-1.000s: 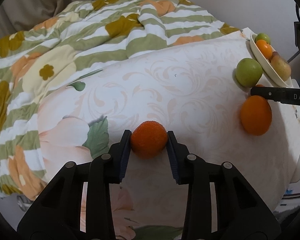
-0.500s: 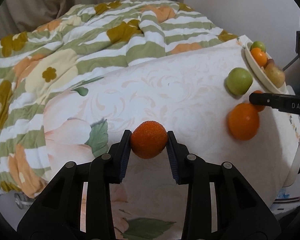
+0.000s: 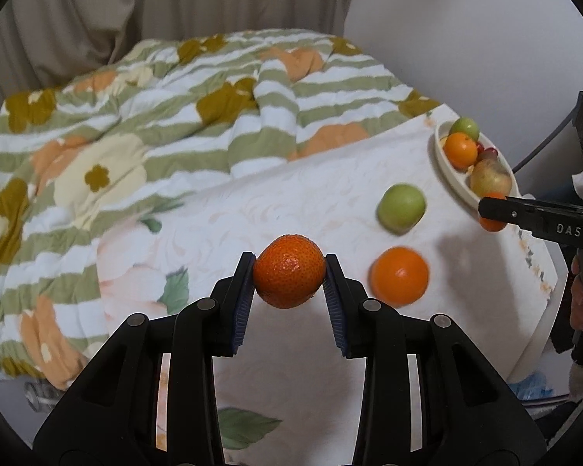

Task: Organize fruits
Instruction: 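Carry the tangerine into the bowl with the left gripper and release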

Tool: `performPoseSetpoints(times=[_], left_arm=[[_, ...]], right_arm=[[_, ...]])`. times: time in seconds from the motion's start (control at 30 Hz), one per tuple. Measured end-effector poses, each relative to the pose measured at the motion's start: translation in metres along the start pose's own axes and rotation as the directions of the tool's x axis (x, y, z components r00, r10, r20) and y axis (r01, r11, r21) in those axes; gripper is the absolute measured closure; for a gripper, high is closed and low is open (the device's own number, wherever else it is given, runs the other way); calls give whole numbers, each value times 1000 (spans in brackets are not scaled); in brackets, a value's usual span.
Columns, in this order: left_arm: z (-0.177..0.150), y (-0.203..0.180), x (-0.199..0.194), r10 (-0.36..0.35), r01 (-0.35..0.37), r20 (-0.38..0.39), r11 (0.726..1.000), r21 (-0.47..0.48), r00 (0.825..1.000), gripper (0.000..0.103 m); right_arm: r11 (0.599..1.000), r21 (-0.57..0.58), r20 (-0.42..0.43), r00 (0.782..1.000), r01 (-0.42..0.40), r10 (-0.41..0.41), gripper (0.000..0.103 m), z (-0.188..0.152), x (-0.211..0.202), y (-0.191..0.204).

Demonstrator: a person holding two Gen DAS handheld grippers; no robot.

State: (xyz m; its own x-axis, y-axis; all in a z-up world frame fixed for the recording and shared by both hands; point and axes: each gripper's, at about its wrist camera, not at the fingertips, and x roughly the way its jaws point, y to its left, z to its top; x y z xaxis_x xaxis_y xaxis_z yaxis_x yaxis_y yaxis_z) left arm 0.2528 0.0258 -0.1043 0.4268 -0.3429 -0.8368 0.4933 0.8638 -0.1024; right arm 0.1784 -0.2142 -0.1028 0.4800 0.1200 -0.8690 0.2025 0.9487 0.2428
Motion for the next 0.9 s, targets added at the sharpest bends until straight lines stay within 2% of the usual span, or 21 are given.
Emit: performPoseSetpoints(times=[0.17,0.43,0.63,0.9], left_arm=[[19,-33,-9,13,-13,38,1000,-9,999,61],[50,-104,-6,0,1,81,1000,-21,997,61],[73,-164,12,-11,13,92,1000,-19,996,61],[93,-222,49,-21,24,73,999,-34,997,61]], right_arm=[[1000,-25,22,1000,-8,9,68,8,-21,-21],[998,-57,53,998,-12,15,68,27,-53,-80],[997,-73,54,998,-22,26,68,39,-62,-128],[995,-93,34,999,-37,40,68,53,-64,-186]])
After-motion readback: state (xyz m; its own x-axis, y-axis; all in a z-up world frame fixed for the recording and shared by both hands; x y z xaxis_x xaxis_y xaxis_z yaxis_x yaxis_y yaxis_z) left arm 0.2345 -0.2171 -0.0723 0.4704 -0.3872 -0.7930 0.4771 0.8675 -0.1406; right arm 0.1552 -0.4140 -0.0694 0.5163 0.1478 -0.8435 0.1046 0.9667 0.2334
